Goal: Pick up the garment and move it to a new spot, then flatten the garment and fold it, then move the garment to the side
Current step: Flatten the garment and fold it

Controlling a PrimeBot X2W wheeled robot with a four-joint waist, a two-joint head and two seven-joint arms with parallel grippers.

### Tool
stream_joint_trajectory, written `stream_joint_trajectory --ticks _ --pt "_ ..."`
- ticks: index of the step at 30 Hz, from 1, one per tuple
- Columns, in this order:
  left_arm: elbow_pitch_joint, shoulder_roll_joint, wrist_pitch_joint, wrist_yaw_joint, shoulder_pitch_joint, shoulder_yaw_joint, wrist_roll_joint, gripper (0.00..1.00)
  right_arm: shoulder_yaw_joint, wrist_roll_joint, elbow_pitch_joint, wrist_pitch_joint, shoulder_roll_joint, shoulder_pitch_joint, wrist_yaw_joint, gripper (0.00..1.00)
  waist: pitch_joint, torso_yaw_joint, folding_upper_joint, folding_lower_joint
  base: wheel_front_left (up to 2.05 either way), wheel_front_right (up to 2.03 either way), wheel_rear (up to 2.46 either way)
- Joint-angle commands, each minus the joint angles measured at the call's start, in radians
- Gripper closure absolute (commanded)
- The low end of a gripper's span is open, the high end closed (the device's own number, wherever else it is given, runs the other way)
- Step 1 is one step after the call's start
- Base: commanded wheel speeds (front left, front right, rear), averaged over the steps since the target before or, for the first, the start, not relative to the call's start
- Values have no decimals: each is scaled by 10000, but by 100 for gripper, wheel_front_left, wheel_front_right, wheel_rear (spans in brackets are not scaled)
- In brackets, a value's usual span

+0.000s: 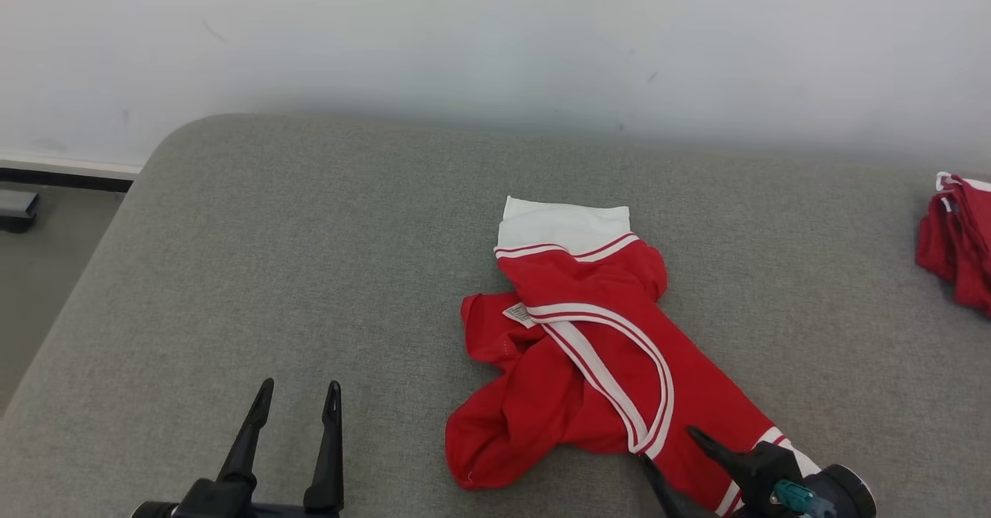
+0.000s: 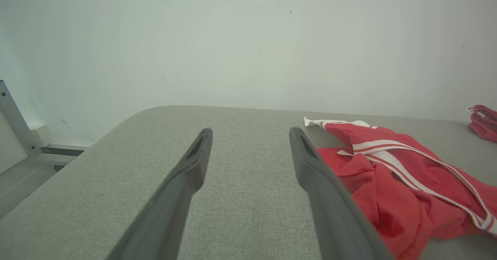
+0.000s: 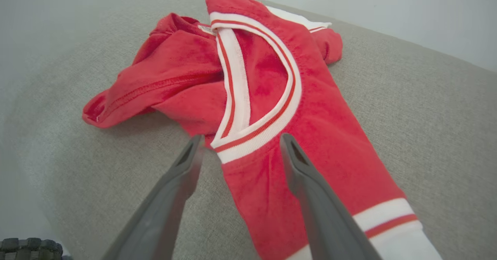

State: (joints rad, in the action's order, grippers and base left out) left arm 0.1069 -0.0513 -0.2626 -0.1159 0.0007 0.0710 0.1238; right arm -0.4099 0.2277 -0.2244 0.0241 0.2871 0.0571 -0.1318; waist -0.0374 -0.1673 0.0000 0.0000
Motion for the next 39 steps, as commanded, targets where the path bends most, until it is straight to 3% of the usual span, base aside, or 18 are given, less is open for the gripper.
stream_joint_trajectory --ticks 1,10,11,19,22,28,37,38,39 --pt "1 12 -29 -70 -95 41 77 0 -206 0 -461 -140 -19 288 20 0 -92 -151 0 0 0 0 0" --pt "-4 12 -29 -36 -193 36 138 0 -1053 -463 -2644 -603 -98 1340 20 0 -250 -445 0 0 0 0 0" --pt "1 14 -29 -37 -184 24 131 0 -1106 -537 -2980 -887 -180 1571 22 100 -266 -476 0 0 0 0 0" --pt "-55 12 -29 49 -63 -72 102 0 -500 236 -3256 -1921 -267 1905 22 100 -227 -357 0 0 0 0 0" --pt "-77 14 -29 66 -20 -85 116 0 169 1130 -2983 -2153 -306 1868 22 100 -211 -209 0 0 0 0 0" --pt "-57 12 -29 70 -88 13 148 0 1555 2402 -2907 -1904 342 2171 22 100 -242 26 0 0 0 0 0" --pt "50 13 -29 30 -189 169 96 0 3142 3540 -5240 -1578 752 3171 22 100 -229 125 0 0 0 0 0" --pt "63 14 -29 25 -190 182 84 0 3157 3445 -5504 -1674 818 3310 22 77 -220 144 0 0 0 0 0" --pt "79 13 -29 16 -191 205 67 0 3082 3342 -5753 -1735 822 3445 20 11 -201 163 0 0 0 0 0"
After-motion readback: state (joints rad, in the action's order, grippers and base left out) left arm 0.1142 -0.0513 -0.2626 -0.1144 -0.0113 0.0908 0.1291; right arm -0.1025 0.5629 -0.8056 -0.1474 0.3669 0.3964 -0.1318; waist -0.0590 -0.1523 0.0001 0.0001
